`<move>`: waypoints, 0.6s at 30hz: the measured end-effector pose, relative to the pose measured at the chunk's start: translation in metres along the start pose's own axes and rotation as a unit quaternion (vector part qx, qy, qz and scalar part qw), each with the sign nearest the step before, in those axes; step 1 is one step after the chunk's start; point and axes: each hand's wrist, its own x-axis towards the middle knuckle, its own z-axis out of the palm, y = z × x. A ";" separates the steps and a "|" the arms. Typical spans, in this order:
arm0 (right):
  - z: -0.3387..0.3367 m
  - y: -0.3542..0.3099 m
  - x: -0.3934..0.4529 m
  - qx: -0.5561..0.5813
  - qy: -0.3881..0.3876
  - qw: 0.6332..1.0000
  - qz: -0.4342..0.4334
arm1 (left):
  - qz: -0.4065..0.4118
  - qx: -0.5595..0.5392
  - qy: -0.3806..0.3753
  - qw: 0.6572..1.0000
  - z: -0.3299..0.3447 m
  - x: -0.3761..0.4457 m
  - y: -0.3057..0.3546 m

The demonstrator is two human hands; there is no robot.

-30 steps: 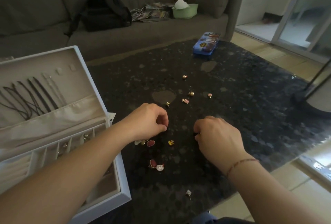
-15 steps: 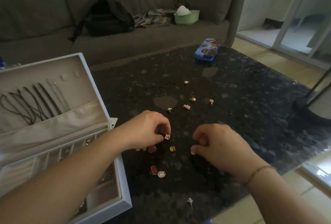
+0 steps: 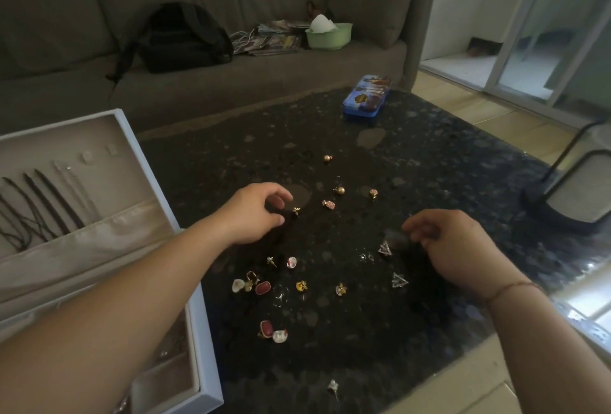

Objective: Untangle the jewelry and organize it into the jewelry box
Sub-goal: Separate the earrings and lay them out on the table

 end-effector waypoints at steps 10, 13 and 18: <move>0.010 -0.008 -0.001 -0.048 -0.046 0.996 -0.065 | 0.007 0.004 -0.028 1.000 0.003 0.006 -0.002; 0.015 -0.013 -0.002 -0.061 -0.045 0.994 -0.073 | 0.014 0.016 -0.020 1.000 0.000 0.001 -0.002; 0.021 -0.020 -0.005 -0.095 -0.040 0.992 -0.076 | 0.046 0.060 -0.023 0.997 -0.013 -0.023 -0.003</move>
